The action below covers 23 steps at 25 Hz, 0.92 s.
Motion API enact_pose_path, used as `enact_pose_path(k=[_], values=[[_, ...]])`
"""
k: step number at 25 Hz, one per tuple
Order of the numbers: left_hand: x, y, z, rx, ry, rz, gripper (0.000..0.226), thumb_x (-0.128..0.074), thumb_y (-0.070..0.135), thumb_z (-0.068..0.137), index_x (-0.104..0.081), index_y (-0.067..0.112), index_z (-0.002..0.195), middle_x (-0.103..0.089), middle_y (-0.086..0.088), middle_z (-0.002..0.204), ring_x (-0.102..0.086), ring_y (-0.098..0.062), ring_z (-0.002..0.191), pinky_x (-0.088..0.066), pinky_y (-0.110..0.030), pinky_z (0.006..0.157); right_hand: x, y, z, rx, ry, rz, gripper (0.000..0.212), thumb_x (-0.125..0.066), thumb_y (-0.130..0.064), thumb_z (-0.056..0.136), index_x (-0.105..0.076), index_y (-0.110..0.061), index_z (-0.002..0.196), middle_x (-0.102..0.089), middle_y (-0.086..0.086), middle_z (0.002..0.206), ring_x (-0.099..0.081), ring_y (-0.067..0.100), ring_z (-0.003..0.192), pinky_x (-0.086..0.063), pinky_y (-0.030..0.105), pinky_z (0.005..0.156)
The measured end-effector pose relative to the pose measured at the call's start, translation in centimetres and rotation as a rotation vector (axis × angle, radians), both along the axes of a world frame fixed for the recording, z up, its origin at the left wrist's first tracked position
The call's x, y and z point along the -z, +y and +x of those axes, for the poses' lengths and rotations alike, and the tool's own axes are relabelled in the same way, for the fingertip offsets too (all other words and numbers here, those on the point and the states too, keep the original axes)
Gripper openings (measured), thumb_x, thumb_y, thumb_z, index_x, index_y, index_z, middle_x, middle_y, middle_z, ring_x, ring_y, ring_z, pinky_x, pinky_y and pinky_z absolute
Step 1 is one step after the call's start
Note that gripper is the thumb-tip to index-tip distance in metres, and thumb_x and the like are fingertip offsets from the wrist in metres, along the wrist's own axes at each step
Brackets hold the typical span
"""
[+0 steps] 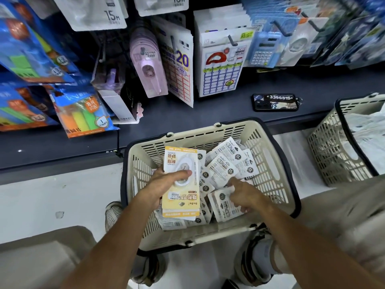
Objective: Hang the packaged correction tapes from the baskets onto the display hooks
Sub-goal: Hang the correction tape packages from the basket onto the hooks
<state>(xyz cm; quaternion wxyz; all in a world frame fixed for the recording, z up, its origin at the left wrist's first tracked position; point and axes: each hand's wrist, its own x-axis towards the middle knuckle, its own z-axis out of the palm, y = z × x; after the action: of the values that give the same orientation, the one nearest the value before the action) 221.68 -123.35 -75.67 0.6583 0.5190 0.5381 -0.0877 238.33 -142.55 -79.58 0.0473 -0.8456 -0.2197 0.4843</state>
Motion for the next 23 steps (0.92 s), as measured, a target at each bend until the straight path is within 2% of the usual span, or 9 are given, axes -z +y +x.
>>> enact_pose_path(k=[1,4,6,10,13,16,18,20,23], values=[[0.2,0.0,0.1,-0.003,0.016,0.007,0.106,-0.1,0.048,0.04,-0.053,0.015,0.13,-0.071,-0.012,0.12,-0.07,-0.037,0.109,-0.057,-0.056,0.096,0.2,0.4,-0.1,0.034,-0.007,-0.016,0.036,-0.048,-0.03,0.1,-0.053,-0.013,0.131,-0.071,0.009,0.089,-0.072,0.024,0.073,-0.061,0.038,0.074],[0.8,0.1,0.5,-0.052,0.034,0.023,0.072,-0.097,0.037,0.06,-0.057,0.018,0.117,-0.076,-0.007,0.105,-0.077,-0.029,0.091,-0.063,-0.044,0.08,0.2,0.8,0.3,0.036,-0.069,-0.08,0.051,-0.044,-0.056,0.099,-0.068,-0.012,0.105,-0.074,0.006,0.087,-0.072,0.022,0.08,-0.056,0.032,0.082],[0.7,-0.2,1.1,-0.051,0.007,0.027,0.061,-0.096,0.033,0.063,-0.066,0.019,0.114,-0.081,-0.005,0.099,-0.079,-0.025,0.083,-0.064,-0.043,0.078,-0.1,0.2,1.1,0.057,-0.067,-0.094,0.038,-0.058,-0.043,0.097,-0.069,-0.007,0.099,-0.074,0.007,0.087,-0.074,0.023,0.083,-0.058,0.034,0.083],[-0.3,-1.2,2.3,-0.099,-0.045,0.053,0.061,-0.095,0.033,0.065,-0.067,0.019,0.118,-0.08,-0.005,0.103,-0.079,-0.026,0.089,-0.063,-0.049,0.085,-3.4,-0.2,3.1,0.234,0.176,-0.046,0.018,-0.073,-0.017,0.091,-0.068,-0.001,0.095,-0.074,0.014,0.083,-0.073,0.03,0.077,-0.062,0.037,0.064],[-1.9,-2.6,2.8,-0.14,-0.126,0.075,0.062,-0.094,0.03,0.067,-0.065,0.017,0.12,-0.078,-0.008,0.109,-0.078,-0.028,0.092,-0.063,-0.048,0.083,-6.8,-1.0,4.0,0.201,0.14,0.104,0.009,-0.073,-0.004,0.089,-0.064,-0.006,0.089,-0.071,0.009,0.083,-0.072,0.024,0.073,-0.063,0.036,0.061],[-4.4,-3.7,2.1,-0.156,-0.194,0.164,0.047,-0.094,0.026,0.069,-0.065,0.021,0.105,-0.079,-0.003,0.098,-0.077,-0.009,0.069,-0.06,-0.025,0.058,-10.4,-2.2,3.8,0.227,0.052,0.477,0.023,-0.07,0.006,0.085,-0.058,-0.013,0.084,-0.063,0.004,0.083,-0.056,0.011,0.059,-0.047,0.022,0.051],[-7.1,-4.1,1.6,-0.159,-0.253,0.229,0.05,-0.095,0.024,0.068,-0.062,0.024,0.105,-0.077,0.002,0.099,-0.076,-0.007,0.073,-0.056,-0.022,0.057,-13.9,-2.9,3.1,0.259,0.063,0.708,0.032,-0.07,0.008,0.085,-0.06,-0.02,0.097,-0.069,0.006,0.09,-0.06,0.012,0.064,-0.046,0.025,0.057],[-10.5,-4.4,1.4,-0.172,-0.34,0.267,0.053,-0.096,0.025,0.064,-0.061,0.031,0.103,-0.077,0.007,0.101,-0.074,-0.008,0.082,-0.056,-0.023,0.064,-17.6,-3.2,2.4,0.249,0.117,0.87,0.055,-0.07,0.007,0.086,-0.054,-0.032,0.122,-0.077,0.002,0.094,-0.071,0.017,0.081,-0.053,0.036,0.071],[-15.9,-4.4,1.8,-0.205,-0.488,0.263,0.073,-0.102,0.029,0.045,-0.065,0.029,0.108,-0.081,0.001,0.097,-0.078,-0.021,0.086,-0.062,-0.038,0.079,-23.3,-2.8,1.7,0.201,0.123,0.966,0.074,-0.071,0.001,0.088,-0.038,-0.046,0.133,-0.079,-0.004,0.099,-0.077,0.018,0.089,-0.059,0.041,0.076]])
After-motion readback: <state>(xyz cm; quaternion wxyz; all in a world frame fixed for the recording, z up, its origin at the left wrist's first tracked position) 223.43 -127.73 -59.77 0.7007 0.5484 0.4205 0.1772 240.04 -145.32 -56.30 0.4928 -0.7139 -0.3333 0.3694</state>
